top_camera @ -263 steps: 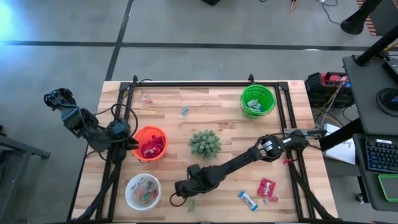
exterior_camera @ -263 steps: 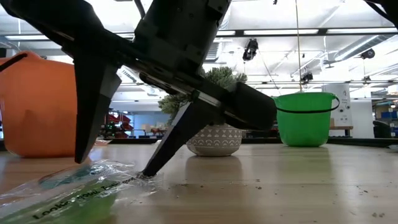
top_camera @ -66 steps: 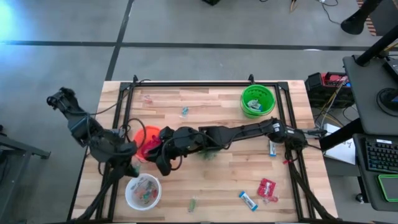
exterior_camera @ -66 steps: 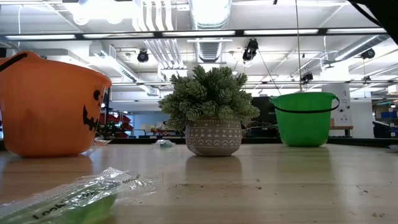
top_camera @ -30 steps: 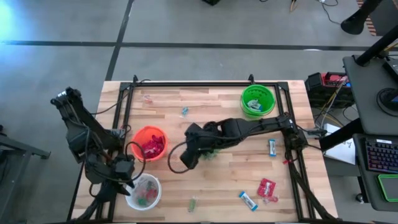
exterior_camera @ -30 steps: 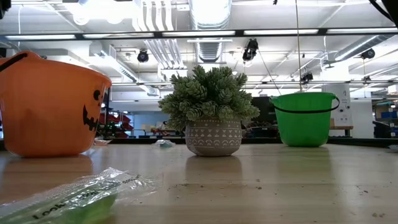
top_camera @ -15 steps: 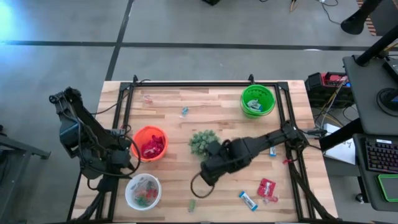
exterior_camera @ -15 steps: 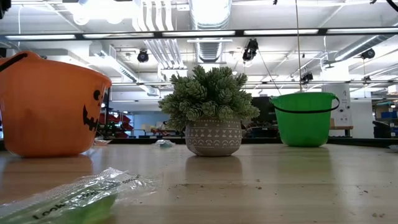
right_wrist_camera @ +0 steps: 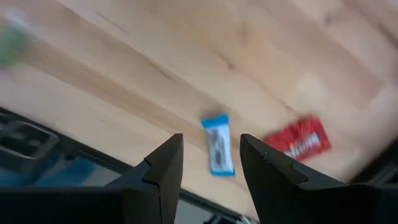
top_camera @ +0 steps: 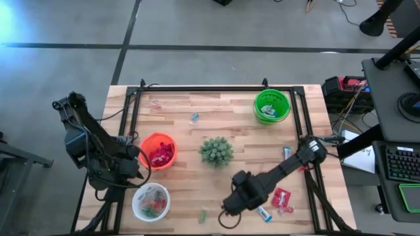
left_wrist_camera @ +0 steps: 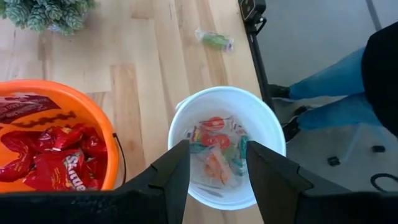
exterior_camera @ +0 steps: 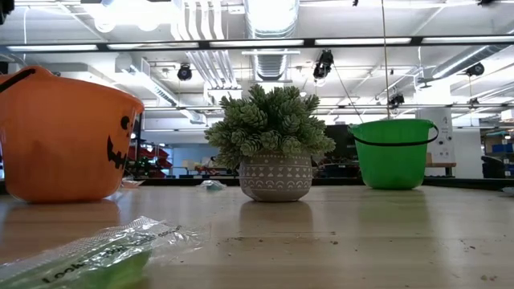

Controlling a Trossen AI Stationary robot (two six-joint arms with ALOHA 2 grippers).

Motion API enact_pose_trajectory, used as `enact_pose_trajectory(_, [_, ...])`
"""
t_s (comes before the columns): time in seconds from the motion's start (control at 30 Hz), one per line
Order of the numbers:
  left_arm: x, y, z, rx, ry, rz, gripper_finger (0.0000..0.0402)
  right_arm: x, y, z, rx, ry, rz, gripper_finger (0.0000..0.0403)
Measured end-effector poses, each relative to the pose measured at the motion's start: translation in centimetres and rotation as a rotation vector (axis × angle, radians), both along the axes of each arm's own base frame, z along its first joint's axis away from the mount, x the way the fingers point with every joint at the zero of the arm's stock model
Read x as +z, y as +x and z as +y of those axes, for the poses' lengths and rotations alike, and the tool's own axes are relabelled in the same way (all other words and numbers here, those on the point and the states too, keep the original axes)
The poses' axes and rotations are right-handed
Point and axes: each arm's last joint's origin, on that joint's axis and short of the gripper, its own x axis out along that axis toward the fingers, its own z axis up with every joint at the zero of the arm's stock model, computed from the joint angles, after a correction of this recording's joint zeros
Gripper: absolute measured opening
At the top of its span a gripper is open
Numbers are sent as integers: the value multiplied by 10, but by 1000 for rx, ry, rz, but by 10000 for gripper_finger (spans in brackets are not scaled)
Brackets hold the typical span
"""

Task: Sort candy
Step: Put the white chocolate into the green bucket

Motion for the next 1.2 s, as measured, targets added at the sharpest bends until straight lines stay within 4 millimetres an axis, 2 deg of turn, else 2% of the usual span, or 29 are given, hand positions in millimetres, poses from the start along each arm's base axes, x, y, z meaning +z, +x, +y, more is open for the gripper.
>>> enact_pose_trajectory(0.2, [0,0,0,-29,15,-3,139,-27,-11,14,-14,25,102,151])
enact_pose_trajectory(0.53, [7,-2,1,-45,-13,-5,139,-72,-17,36,29,120,76,151])
enact_pose_trajectory(0.83, [13,-2,1,-48,-31,-14,139,-84,-28,42,12,91,110,151])
enact_pose_trajectory(1.2, [13,-2,1,-52,-34,-10,139,-82,-31,49,-11,89,98,151])
